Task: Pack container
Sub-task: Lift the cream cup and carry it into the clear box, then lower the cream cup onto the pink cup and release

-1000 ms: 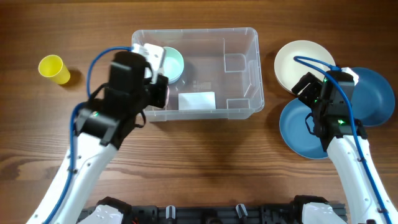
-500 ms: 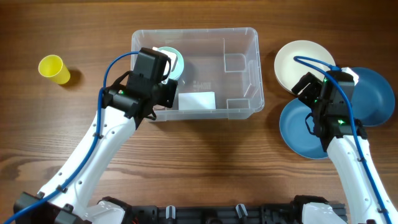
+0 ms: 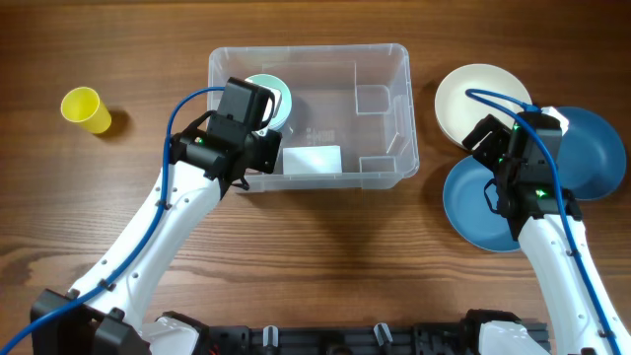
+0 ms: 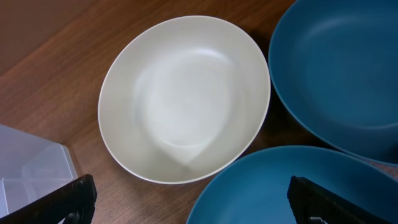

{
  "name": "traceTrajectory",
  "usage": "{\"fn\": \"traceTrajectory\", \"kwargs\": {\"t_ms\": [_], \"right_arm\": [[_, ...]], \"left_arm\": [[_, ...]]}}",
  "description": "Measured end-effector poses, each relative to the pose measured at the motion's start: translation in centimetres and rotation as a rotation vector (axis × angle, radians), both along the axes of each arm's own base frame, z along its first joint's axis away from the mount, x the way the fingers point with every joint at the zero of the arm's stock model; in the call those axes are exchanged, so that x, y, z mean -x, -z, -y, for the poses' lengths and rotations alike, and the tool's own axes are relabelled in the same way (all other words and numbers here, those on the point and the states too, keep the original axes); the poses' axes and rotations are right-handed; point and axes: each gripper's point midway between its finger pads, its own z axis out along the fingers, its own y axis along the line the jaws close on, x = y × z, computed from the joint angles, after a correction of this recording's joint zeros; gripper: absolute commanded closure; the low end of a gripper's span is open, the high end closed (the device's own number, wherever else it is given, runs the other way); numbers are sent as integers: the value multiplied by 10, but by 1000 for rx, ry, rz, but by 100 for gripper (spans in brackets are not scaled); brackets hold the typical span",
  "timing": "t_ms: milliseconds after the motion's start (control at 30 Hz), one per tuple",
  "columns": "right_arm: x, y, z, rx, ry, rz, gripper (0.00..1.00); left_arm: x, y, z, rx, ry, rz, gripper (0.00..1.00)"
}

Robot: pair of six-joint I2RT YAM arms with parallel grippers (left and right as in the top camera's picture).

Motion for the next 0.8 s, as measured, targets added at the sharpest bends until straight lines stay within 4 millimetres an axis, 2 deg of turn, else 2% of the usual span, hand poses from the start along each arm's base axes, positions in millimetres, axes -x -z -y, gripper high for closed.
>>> {"fn": "traceTrajectory", "kwargs": {"t_ms": [67,133,200,533,667,767,800], "right_arm": [[0,0,0,0,0,0,0],[0,0,0,0,0,0,0],[0,0,0,0,0,0,0],[0,0,0,0,0,0,0],[0,0,0,0,0,0,0],[0,0,0,0,0,0,0],[0,0,0,0,0,0,0]], "left_arm": [[1,1,0,-2,0,-5,89],[3,2,-1,-4,-3,-12,41],[3,2,-1,-5,-2,-14,38],[-11,-10,4,25,-7,51,40],[-26,-36,2,47,-26,112,39],[-41,-60,-15,43,-82,176,24],[-46,-67,-26,32,-114,198,24]]}}
